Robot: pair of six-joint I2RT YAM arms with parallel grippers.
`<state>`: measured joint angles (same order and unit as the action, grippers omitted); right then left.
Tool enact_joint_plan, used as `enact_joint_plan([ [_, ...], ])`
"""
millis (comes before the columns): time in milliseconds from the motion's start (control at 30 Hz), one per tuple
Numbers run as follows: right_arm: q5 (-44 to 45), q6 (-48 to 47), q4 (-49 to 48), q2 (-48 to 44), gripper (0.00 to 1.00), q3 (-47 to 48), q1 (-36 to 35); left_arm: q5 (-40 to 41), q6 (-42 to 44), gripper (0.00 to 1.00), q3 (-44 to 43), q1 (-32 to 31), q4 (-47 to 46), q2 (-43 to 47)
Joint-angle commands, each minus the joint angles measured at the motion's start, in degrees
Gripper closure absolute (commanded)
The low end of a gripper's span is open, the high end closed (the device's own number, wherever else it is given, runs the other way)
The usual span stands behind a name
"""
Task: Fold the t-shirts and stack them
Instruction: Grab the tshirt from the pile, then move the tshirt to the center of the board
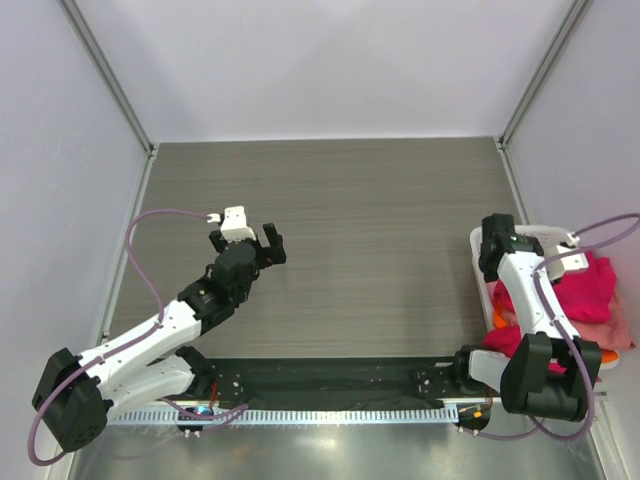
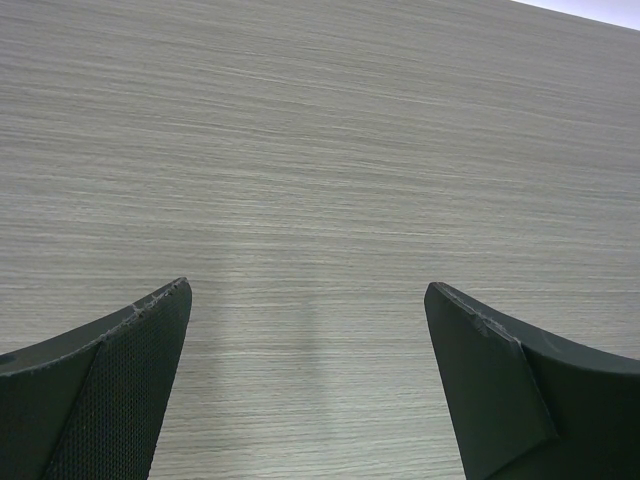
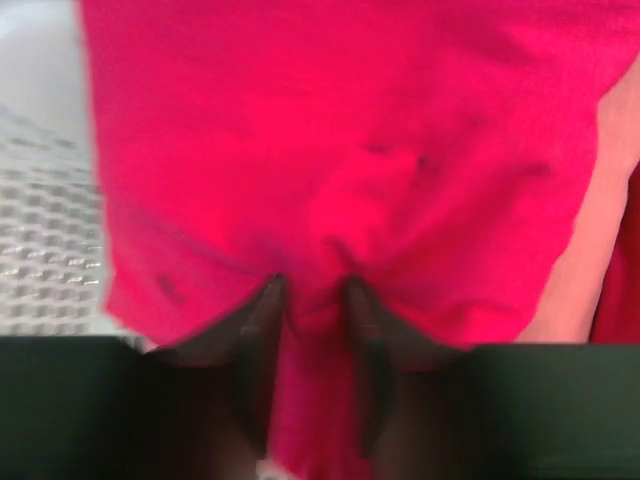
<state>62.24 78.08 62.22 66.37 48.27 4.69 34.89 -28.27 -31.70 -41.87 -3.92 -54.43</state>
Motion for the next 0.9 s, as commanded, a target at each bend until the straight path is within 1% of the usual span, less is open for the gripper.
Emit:
enact_joint_plan([
  [0,-9.23,-10.58,-12.12,-0.54,0.78,-1.95,7.95,0.7,-0.2,0.01,-2.4,0.21,-0.3,-0.06],
  [33,-8.8,-10.76,-12.12,-1.23,0.96,-2.04,7.97,0.79,-0.2,0.0,-2.4,0.29,-0.38,-0.06],
  [67,-8.28,-11.11,-12.12,-1.76,0.99,-2.04,7.97,0.7,-0.2,0.01,-2.4,0.21,-0.38,-0.06],
  [200,-4.41,-14.62,-11.86,-5.01,0.99,-0.2,7.97,0.53,-0.2,0.0,-2.49,0.29,-0.38,-0.58],
  [267,-3.88,-16.11,-11.16,-6.85,0.99,2.87,7.97,0.35,-0.2,0.01,-2.66,0.29,-0.38,-0.58],
  [367,-6.33,-20.33,-11.41,-8.44,0.99,8.84,5.61,0.44,-0.2,0.0,-2.66,0.21,-0.38,-0.85],
  [433,-9.66,-28.13,-13.86,-8.71,0.99,14.29,2.8,0.52,-0.2,0.0,-2.66,0.21,-0.3,-0.76],
  [467,-11.85,-29.64,-15.53,-8.71,0.99,16.31,-1.74,0.53,-0.2,0.0,-2.75,0.29,-0.3,-0.85],
  [500,-12.4,-30.27,-15.46,-8.1,0.99,18.68,-4.22,0.53,-0.2,0.0,-2.75,0.29,-0.3,-0.85],
  [533,-13.53,-33.06,-15.28,-7.66,0.99,24.1,-7.64,0.53,-0.2,0.0,-2.75,0.29,-0.3,-0.85],
  [567,-16.77,-34.21,-15.2,-6.96,0.99,26.93,-12.72,0.53,-0.12,0.0,-2.75,0.21,-0.3,-0.85],
  [600,-18.45,-35.01,-14.93,-5.13,0.99,32.88,-15.56,0.53,-0.12,0.0,-2.66,0.21,-0.3,-0.94],
  [667,-23.63,-37.38,-14.67,-2.66,0.99,38.71,-19.7,0.61,-0.12,0.0,-2.75,0.21,-0.3,-0.94],
  [700,-29.57,-37.74,-14.75,-1.52,0.99,41.44,-23.28,0.61,-0.12,0.01,-2.75,0.21,-0.21,-0.94],
  [733,-32.94,-38.44,-14.67,0.67,0.99,46.86,-24.8,0.61,-0.03,0.0,-2.75,0.21,-0.21,-0.85],
  [767,-36.1,-39.58,-16.15,1.47,0.99,48.92,-26.9,0.61,-0.03,0.0,-2.75,0.21,-0.21,-0.85],
  [800,-43.44,-40.46,-17.55,2.09,0.99,50.76,-30.84,0.7,-0.03,0.0,-2.75,0.29,-0.21,-0.76],
  [833,-46.65,-42.12,-21.83,2.79,0.99,52.78,-33.84,0.7,-0.03,0.0,-2.66,0.21,-0.21,-0.76],
  [867,-48.86,-44.05,-23.53,3.06,0.99,53.5,-36.39,0.79,-0.03,0.01,-2.57,0.21,-0.21,-0.67],
])
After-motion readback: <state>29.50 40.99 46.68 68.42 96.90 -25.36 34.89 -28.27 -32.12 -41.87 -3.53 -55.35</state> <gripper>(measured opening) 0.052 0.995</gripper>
